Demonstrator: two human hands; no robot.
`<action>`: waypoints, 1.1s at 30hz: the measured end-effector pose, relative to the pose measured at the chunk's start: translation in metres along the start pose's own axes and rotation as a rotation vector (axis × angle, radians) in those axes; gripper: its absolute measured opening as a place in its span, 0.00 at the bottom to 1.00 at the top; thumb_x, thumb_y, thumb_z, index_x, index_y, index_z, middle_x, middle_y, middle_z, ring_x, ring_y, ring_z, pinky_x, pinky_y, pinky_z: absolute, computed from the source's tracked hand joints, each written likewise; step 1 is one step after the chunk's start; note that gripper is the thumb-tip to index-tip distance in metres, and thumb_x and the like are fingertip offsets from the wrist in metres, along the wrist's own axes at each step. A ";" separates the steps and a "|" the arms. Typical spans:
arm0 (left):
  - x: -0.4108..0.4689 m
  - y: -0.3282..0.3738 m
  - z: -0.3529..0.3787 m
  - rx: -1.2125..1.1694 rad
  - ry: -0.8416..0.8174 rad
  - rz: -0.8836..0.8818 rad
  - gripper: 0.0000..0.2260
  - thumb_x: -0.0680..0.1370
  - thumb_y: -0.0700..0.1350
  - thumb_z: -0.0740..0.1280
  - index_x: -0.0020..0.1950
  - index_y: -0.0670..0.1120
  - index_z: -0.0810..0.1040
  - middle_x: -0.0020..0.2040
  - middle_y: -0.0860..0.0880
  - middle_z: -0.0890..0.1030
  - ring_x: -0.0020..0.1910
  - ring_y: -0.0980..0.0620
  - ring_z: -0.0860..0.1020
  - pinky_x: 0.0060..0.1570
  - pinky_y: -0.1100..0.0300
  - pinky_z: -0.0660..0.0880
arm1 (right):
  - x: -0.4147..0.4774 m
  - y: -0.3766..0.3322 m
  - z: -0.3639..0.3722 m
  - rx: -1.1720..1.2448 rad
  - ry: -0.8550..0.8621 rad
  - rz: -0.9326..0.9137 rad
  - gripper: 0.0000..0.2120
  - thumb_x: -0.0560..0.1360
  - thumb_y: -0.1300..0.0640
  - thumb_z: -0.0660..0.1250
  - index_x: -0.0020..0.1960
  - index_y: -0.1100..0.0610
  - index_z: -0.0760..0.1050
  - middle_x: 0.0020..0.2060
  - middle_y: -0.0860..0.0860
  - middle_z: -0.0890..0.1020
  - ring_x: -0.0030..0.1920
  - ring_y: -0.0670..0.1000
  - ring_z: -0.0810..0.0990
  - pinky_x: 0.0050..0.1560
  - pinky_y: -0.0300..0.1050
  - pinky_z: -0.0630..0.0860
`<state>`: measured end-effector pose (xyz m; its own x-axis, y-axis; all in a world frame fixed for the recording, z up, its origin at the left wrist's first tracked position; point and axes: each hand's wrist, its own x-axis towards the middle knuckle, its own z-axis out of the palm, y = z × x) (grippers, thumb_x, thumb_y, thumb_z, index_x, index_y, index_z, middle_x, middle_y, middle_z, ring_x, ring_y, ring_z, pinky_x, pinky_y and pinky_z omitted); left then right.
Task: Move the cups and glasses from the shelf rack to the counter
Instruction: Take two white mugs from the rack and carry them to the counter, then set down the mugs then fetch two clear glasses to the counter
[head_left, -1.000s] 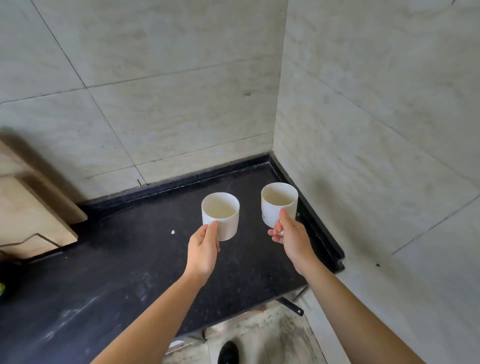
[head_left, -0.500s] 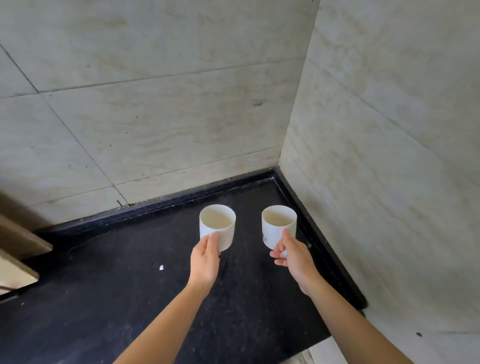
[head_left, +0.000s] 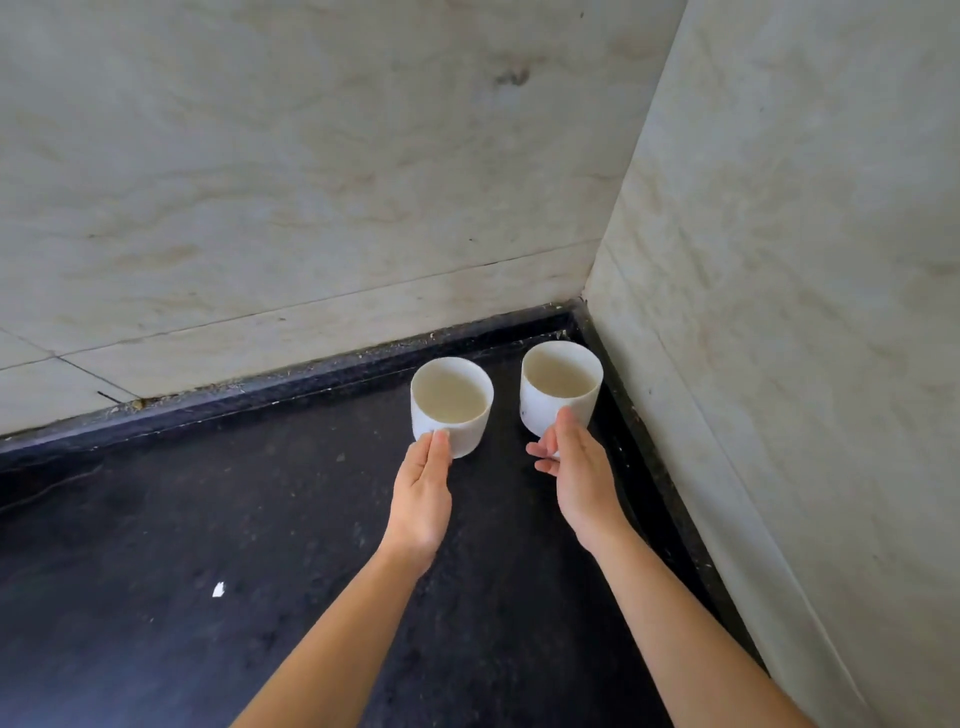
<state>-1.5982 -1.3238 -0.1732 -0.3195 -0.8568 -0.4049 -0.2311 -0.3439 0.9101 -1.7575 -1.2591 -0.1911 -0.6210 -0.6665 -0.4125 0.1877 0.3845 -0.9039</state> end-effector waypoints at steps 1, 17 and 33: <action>0.005 0.002 0.004 0.005 0.008 0.013 0.14 0.85 0.53 0.56 0.45 0.52 0.75 0.49 0.52 0.76 0.49 0.56 0.73 0.52 0.64 0.69 | 0.007 -0.001 0.000 -0.005 -0.002 -0.018 0.24 0.85 0.44 0.52 0.37 0.57 0.70 0.41 0.50 0.78 0.51 0.50 0.84 0.45 0.39 0.76; 0.065 -0.002 0.042 0.110 0.096 -0.041 0.17 0.85 0.53 0.55 0.42 0.46 0.73 0.48 0.47 0.74 0.46 0.52 0.72 0.48 0.61 0.68 | 0.066 0.008 0.007 -0.105 -0.067 -0.093 0.21 0.85 0.43 0.52 0.40 0.52 0.74 0.49 0.51 0.79 0.54 0.51 0.83 0.55 0.51 0.80; -0.036 0.108 -0.061 0.880 0.244 0.319 0.21 0.84 0.53 0.55 0.73 0.45 0.69 0.74 0.42 0.66 0.74 0.42 0.60 0.70 0.45 0.61 | -0.024 -0.101 -0.014 -0.453 0.127 -0.357 0.18 0.83 0.48 0.58 0.68 0.56 0.71 0.65 0.55 0.73 0.61 0.54 0.77 0.60 0.50 0.74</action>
<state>-1.5559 -1.3530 -0.0552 -0.3095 -0.9504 -0.0304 -0.8040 0.2445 0.5420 -1.7722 -1.2727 -0.0879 -0.6778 -0.7336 -0.0497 -0.3759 0.4038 -0.8341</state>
